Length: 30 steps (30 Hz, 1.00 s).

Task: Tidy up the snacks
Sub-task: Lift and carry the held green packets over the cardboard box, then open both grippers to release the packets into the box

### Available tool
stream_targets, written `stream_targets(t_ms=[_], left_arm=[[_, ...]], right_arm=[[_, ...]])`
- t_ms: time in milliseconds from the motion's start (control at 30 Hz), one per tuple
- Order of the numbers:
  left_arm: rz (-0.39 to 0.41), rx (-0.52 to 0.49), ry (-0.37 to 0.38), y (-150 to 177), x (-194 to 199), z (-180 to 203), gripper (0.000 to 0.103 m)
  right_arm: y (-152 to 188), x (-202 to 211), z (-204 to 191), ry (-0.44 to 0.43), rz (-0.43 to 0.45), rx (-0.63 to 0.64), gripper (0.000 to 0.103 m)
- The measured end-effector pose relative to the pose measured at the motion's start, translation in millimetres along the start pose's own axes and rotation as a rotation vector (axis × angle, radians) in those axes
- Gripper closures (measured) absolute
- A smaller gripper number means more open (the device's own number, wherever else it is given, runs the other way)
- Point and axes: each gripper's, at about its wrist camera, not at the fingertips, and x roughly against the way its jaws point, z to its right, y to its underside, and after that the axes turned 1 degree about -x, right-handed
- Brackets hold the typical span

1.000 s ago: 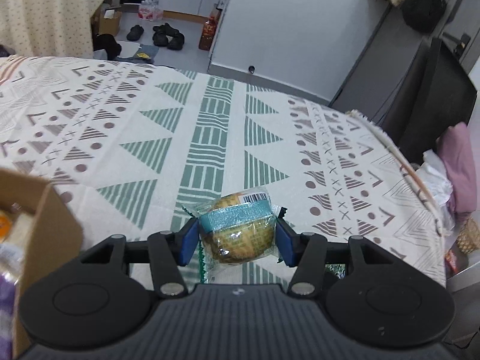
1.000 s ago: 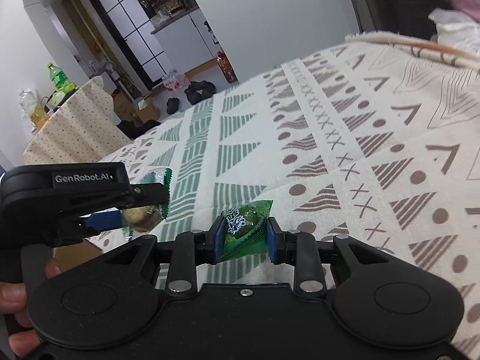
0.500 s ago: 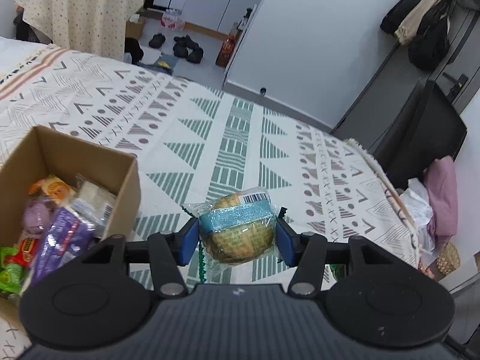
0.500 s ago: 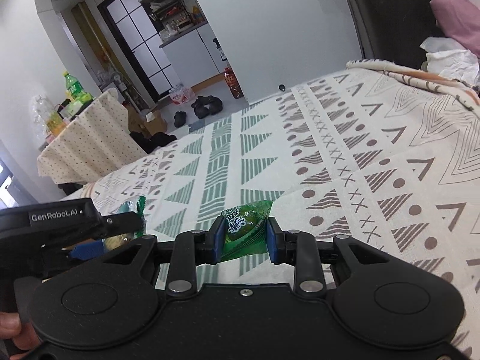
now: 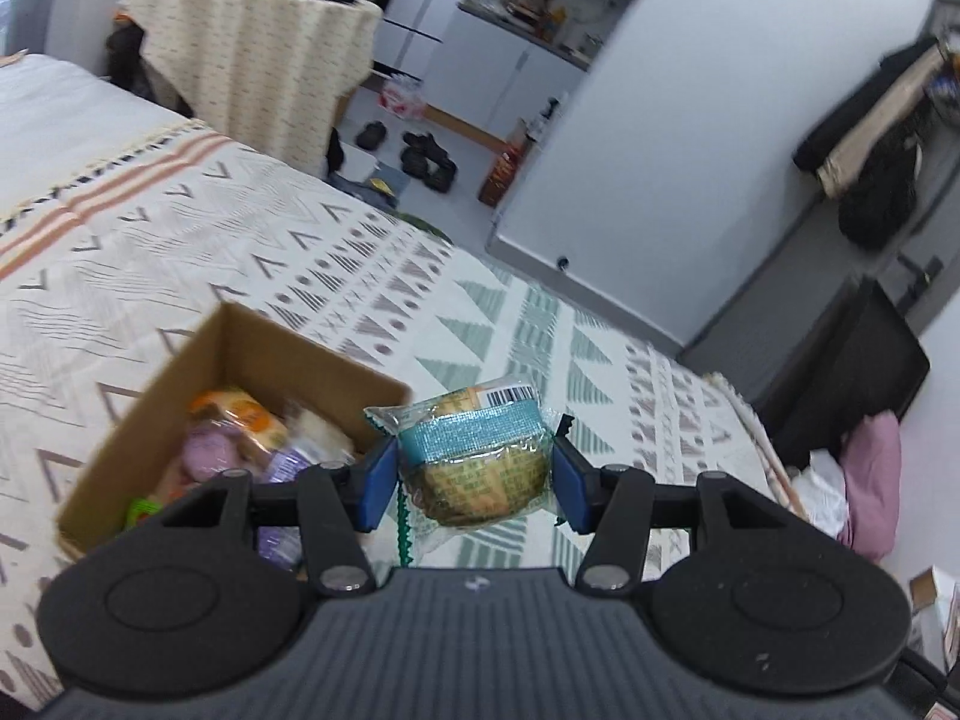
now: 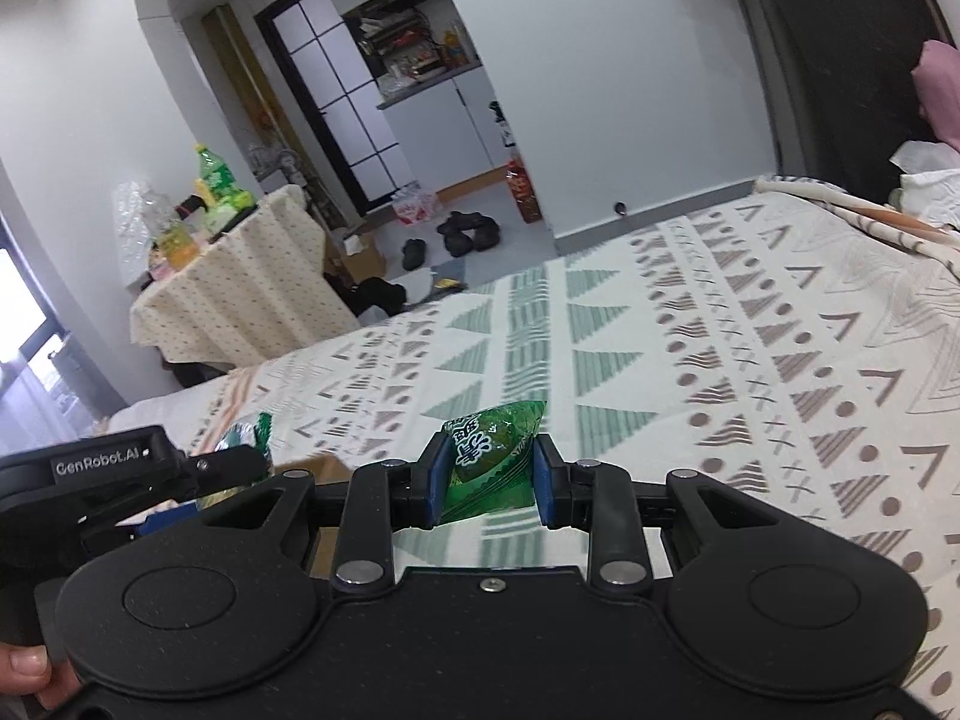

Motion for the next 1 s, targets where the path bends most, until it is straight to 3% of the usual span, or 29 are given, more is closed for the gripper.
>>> stream_targets(t_ms=[433, 733, 933, 1000], left_arm=[[0.042, 0.130, -0.071, -27, 27, -64, 0.049], [-0.003, 0.176, -0.099, -29, 18, -86, 0.048], [-0.051, 0.204, -0.138, -28, 9, -98, 0.040], [-0.056, 0.224, -0.131, -28, 10, -104, 0.031]], right_arm=[[-1, -8, -67, -0.089, -0.011, 0.052, 0.075], [17, -26, -104, -0.128, -0.063, 0.074, 0.075], [29, -39, -118, -0.145, -0.105, 0.079, 0.075], [33, -43, -121, -0.153, -0.129, 0.074, 0.074]])
